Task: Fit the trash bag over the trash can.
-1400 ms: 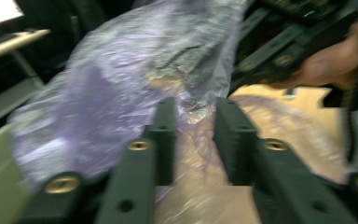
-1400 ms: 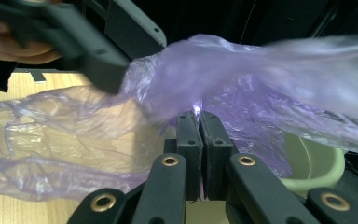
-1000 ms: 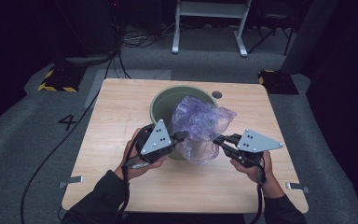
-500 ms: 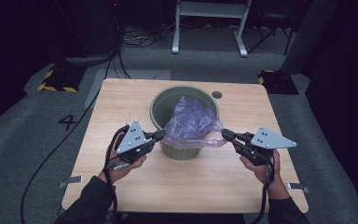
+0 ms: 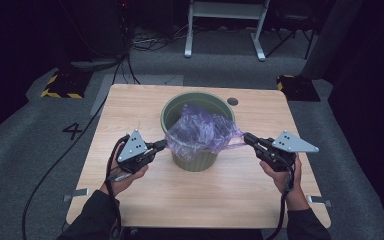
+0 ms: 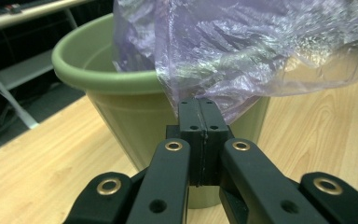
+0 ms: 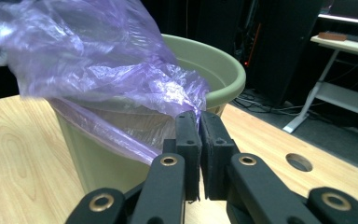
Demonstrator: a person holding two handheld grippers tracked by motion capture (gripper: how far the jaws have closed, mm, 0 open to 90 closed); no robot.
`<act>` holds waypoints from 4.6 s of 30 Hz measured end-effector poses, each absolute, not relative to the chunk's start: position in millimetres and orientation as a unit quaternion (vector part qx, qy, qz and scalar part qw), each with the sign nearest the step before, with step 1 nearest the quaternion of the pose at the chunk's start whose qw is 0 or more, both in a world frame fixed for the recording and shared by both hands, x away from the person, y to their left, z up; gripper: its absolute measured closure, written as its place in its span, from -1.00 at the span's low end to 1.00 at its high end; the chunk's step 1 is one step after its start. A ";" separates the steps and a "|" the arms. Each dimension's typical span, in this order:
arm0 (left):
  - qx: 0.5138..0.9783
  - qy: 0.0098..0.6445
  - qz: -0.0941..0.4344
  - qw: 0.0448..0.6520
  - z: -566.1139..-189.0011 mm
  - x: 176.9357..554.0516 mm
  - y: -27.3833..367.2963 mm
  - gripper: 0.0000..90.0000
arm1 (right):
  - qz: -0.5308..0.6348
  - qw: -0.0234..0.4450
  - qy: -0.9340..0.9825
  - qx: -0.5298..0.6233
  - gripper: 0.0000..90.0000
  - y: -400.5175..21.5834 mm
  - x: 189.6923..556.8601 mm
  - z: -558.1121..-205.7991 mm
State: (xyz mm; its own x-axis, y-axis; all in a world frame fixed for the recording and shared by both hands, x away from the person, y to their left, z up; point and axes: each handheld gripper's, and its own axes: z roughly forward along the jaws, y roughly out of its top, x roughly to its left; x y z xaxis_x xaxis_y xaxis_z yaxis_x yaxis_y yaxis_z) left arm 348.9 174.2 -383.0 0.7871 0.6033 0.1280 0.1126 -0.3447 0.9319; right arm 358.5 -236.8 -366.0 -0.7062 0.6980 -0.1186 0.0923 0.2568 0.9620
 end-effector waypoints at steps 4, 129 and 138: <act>0.789 0.224 0.234 0.523 -384.5 350.3 172.8 1.00 | 0.545 0.282 0.745 0.261 0.74 -235.7 357.2 -366.3; 0.807 0.251 0.192 0.499 -397.0 377.3 181.3 1.00 | 0.526 0.260 0.772 0.244 0.95 -210.3 399.3 -330.2; 0.802 0.246 0.200 0.507 -396.0 363.4 187.2 -0.12 | 0.523 0.241 0.764 0.291 0.95 -222.0 416.5 -347.5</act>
